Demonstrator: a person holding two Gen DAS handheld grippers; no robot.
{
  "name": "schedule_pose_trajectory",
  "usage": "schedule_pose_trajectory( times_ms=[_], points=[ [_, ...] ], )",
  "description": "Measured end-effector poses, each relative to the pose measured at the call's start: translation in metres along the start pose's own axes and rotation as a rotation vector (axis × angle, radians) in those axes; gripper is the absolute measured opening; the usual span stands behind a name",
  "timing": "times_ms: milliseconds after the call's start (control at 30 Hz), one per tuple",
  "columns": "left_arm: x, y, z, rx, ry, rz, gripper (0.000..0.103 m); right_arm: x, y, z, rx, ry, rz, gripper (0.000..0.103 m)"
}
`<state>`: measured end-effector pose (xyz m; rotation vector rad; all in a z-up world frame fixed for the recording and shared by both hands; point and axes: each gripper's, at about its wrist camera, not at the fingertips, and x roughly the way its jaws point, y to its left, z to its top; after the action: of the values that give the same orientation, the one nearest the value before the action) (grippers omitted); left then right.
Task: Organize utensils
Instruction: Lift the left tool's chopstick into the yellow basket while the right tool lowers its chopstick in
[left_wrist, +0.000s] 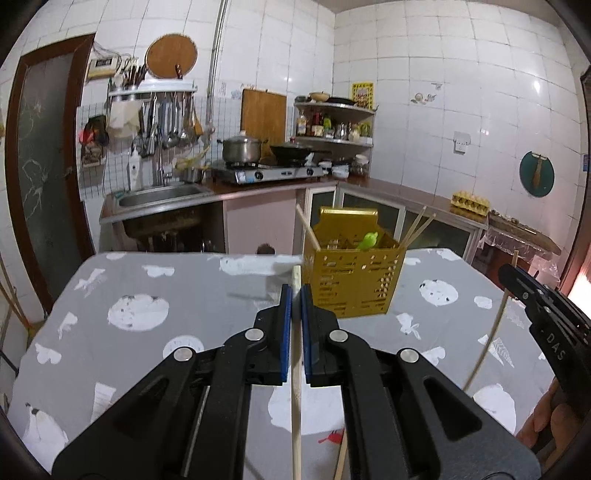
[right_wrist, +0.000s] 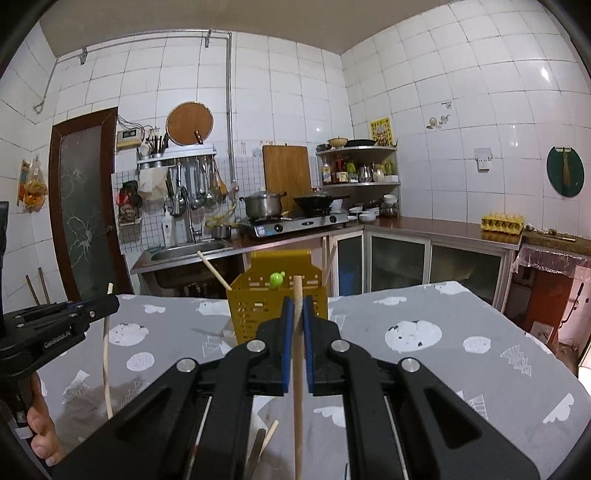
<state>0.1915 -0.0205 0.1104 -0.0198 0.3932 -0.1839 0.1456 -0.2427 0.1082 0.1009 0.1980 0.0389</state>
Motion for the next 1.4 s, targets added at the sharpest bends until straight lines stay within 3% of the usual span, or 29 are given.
schedule_pose_trajectory(
  times_ms=[733, 1400],
  points=[
    [0.008, -0.011, 0.07, -0.033, -0.118, -0.088, 0.004, 0.02, -0.004, 0.057, -0.011, -0.077, 0.002, 0.006],
    [0.034, -0.044, 0.167, 0.009, -0.366, -0.111, 0.004, 0.064, 0.001, 0.143, -0.026, -0.218, 0.011, 0.006]
  ],
)
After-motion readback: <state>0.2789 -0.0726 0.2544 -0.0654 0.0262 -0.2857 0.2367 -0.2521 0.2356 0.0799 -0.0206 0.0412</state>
